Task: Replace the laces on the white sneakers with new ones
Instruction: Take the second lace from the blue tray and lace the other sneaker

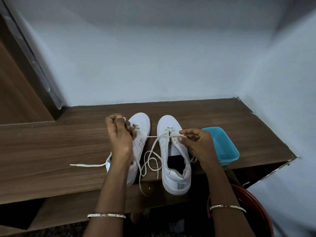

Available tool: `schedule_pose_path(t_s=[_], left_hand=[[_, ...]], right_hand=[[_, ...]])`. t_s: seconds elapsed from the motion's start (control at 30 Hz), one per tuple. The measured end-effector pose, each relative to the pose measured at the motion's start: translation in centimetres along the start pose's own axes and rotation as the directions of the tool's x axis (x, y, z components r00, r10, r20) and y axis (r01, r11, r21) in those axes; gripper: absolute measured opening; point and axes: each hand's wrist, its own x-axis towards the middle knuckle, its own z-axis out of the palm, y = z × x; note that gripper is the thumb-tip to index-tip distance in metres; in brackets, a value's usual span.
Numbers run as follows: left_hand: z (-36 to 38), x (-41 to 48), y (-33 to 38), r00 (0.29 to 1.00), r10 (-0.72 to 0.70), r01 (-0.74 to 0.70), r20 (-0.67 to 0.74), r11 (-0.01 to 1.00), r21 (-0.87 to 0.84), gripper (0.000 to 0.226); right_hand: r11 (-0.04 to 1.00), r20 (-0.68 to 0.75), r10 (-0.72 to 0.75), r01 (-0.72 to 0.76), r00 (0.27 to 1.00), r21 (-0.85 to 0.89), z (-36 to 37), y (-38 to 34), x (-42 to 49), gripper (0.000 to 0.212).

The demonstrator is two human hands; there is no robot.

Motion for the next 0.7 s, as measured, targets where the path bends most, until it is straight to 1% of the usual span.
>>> schedule_pose_path(t_s=[0.03,0.1,0.17,0.2,0.27,0.3,0.33,0.37,0.4,0.47,0.53,0.6,0.7], left_hand=[[-0.8,0.5,0.2,0.999,0.049,-0.048,-0.004,0.998,0.050,0.016],[-2.3,0.9,0.9,0.984,0.168,-0.179,0.064,0.956,0.232,0.012],[-3.4,0.6,1.6,0.949,0.227,-0.305,0.220,0.839,0.450,0.017],[-3.6,0.4,1.8,0.928,0.210,-0.357,0.309,0.742,0.567,0.025],[-3.5,-0.2,2.2,0.893,0.134,-0.441,0.429,0.441,0.782,0.041],[-3.2,-0.5,2.3,0.879,0.093,-0.472,0.467,0.293,0.831,0.046],[-2.7,-0.9,2.3,0.864,0.062,-0.501,0.499,0.184,0.846,0.048],[-2.1,-1.2,2.2,0.849,0.046,-0.528,0.526,0.109,0.842,0.047],[-1.5,-1.5,2.0,0.834,0.042,-0.552,0.551,0.062,0.831,0.044],[-0.5,-2.1,1.5,0.799,0.039,-0.601,0.600,0.019,0.799,0.036],[0.3,-2.4,0.9,0.766,0.049,-0.642,0.641,0.007,0.766,0.030],[1.1,-2.5,0.1,0.752,0.042,-0.659,0.658,0.019,0.752,0.028],[2.1,-2.6,-1.1,0.766,-0.013,-0.641,0.643,0.066,0.765,0.023]], right_hand=[[1.000,-0.024,-0.004,0.004,1.000,-0.019,-0.2,0.1,0.0,0.018],[1.000,-0.087,-0.012,0.011,0.996,-0.020,-0.5,0.2,0.0,0.016],[0.999,-0.160,-0.034,0.031,0.987,-0.020,-0.5,0.1,0.0,0.012],[0.999,-0.185,-0.051,0.047,0.981,-0.023,-0.4,-0.1,-0.1,0.011],[0.996,-0.200,-0.092,0.088,0.975,-0.028,0.1,-0.4,-0.3,0.010],[0.994,-0.194,-0.113,0.108,0.974,-0.036,0.4,-0.6,-0.5,0.009],[0.992,-0.185,-0.128,0.122,0.974,-0.040,0.7,-0.7,-0.7,0.010],[0.991,-0.176,-0.136,0.131,0.975,-0.038,1.0,-0.7,-0.9,0.011],[0.989,-0.169,-0.144,0.141,0.975,-0.032,1.3,-0.6,-1.1,0.012],[0.985,-0.163,-0.171,0.167,0.972,-0.041,1.8,-0.5,-1.7,0.012],[0.980,-0.164,-0.195,0.187,0.967,-0.064,2.2,-0.4,-2.1,0.013],[0.977,-0.168,-0.205,0.193,0.964,-0.088,2.3,-0.2,-2.4,0.013],[0.976,-0.171,-0.205,0.187,0.964,-0.114,2.1,-0.1,-2.4,0.013]])
